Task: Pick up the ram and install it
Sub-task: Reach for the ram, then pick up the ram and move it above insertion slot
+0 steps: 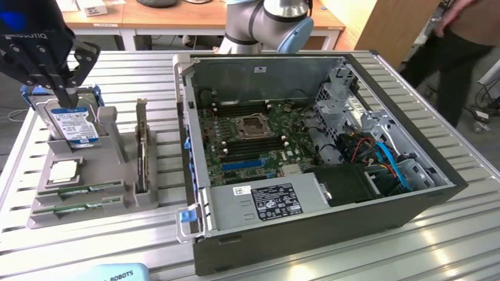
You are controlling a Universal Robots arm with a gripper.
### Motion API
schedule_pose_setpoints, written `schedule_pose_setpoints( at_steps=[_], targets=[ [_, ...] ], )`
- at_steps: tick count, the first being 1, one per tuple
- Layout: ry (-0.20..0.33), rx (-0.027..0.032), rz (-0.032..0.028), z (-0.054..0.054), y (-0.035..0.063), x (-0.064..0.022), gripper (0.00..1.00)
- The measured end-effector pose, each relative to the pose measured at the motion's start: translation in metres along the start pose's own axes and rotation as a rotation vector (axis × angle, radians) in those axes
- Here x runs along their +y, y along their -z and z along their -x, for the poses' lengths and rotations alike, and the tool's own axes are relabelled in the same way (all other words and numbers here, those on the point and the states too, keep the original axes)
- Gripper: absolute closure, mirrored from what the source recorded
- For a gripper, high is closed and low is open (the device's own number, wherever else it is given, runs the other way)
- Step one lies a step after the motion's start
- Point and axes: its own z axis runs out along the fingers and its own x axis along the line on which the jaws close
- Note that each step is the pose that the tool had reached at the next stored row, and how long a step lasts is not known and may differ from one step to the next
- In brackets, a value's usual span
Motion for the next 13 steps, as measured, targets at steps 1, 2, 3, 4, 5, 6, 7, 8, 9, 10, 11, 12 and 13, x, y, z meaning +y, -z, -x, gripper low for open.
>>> schedule_pose_setpoints(
  at_steps=[1, 2, 3, 4, 5, 6, 7, 8, 9, 10, 11, 12, 13],
  targets=[
    [0.000, 0.0000, 0.0000, 0.0001, 0.0001, -0.0019, 0.90],
    [0.000, -0.0001, 0.0001, 0.0003, 0.0001, -0.0039, 0.90],
    [0.000, 0.0000, 0.0000, 0.0004, 0.0002, -0.0056, 0.90],
    [0.000, 0.0000, 0.0000, 0.0006, 0.0003, -0.0073, 0.90],
    [0.000, 0.0000, 0.0001, 0.0007, 0.0004, -0.0089, 0.90],
    [0.000, 0.0000, 0.0000, 0.0008, 0.0004, -0.0104, 0.90],
    [0.000, 0.0000, 0.0000, 0.0010, 0.0005, -0.0114, 0.90],
    [0.000, 0.0000, 0.0001, 0.0010, 0.0005, -0.0117, 0.90],
    [0.000, -0.0001, 0.0001, 0.0010, 0.0005, -0.0117, 0.90],
    [0.000, 0.0000, 0.0000, 0.0010, 0.0005, -0.0117, 0.90],
    [0.000, 0.0000, 0.0000, 0.0010, 0.0005, -0.0118, 0.90],
    [0.000, -0.0001, 0.0000, 0.0010, 0.0005, -0.0118, 0.90],
    [0.000, 0.0000, 0.0000, 0.0010, 0.0005, -0.0118, 0.90]
  ],
)
